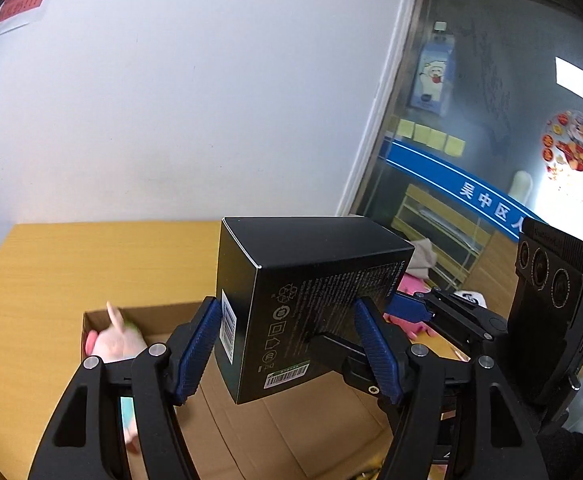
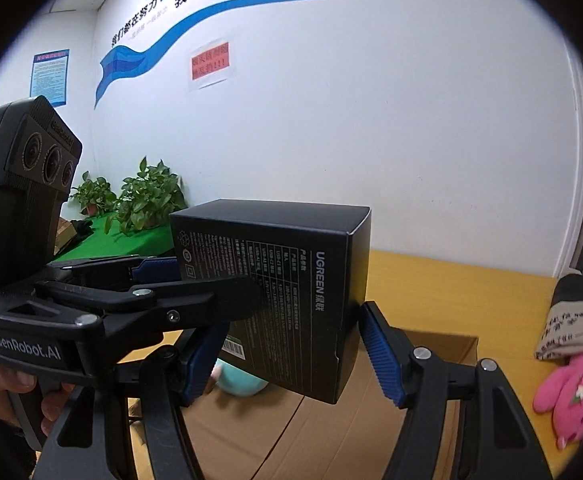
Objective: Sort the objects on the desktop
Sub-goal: 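Carry the black charger box into the cardboard box and open both grippers, then withdraw both grippers and move them toward the white phone case frame, then close both grippers on the rim of the white phone case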
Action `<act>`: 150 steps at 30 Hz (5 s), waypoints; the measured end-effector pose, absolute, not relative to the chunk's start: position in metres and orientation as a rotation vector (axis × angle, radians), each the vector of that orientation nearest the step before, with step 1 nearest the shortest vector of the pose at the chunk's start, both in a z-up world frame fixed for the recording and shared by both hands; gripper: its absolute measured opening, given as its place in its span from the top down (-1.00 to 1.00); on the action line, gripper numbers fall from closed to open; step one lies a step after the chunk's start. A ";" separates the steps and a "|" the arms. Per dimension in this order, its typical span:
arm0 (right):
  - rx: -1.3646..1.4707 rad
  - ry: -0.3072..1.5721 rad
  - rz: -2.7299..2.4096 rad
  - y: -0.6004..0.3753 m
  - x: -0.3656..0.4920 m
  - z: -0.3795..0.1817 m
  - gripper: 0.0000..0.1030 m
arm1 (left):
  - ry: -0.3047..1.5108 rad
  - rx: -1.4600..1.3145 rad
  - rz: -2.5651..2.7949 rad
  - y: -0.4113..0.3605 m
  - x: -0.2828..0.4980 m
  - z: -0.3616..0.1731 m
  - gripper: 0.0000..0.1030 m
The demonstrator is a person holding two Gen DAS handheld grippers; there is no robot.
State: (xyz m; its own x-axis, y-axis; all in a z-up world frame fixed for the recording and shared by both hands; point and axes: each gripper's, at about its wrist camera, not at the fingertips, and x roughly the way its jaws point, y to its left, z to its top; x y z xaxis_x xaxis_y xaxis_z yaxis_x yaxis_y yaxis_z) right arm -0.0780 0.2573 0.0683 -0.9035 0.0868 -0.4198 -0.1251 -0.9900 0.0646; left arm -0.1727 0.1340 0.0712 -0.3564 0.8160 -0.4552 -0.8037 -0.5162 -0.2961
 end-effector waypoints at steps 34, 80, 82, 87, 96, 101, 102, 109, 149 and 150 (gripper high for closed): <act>-1.473 0.643 2.675 0.374 -0.240 -0.150 -0.35 | 0.095 -1.449 1.929 0.267 -0.336 -0.157 -0.39; -0.824 0.100 2.715 0.205 0.131 -0.047 -0.65 | 0.050 -0.673 2.399 -0.069 0.016 0.026 -1.00; -0.816 0.089 2.723 0.196 0.134 -0.043 -0.65 | 0.020 -0.703 2.376 -0.060 0.025 0.011 -1.00; -0.811 0.077 2.743 0.179 0.148 -0.039 -0.65 | 0.011 -0.742 2.273 -0.029 0.051 -0.016 -1.00; -0.829 0.027 2.642 0.168 0.165 -0.047 -0.65 | 0.046 -0.747 2.245 0.009 0.062 -0.036 -1.00; -0.825 0.036 2.622 0.169 0.168 -0.053 -0.65 | 0.042 -0.806 2.234 0.020 0.051 -0.049 -1.00; -0.827 0.034 2.621 0.169 0.167 -0.054 -0.65 | 0.058 -0.816 2.244 0.023 0.050 -0.052 -1.00; -1.033 0.204 2.615 0.182 0.149 -0.092 -0.65 | 0.080 -0.973 2.147 0.042 0.033 -0.091 -0.99; -1.176 0.440 2.516 0.197 0.145 -0.176 0.82 | 0.130 -1.224 2.037 0.044 0.029 -0.156 0.89; -1.162 0.449 2.528 0.197 0.146 -0.173 0.82 | 0.115 -1.200 2.044 0.041 0.030 -0.147 0.89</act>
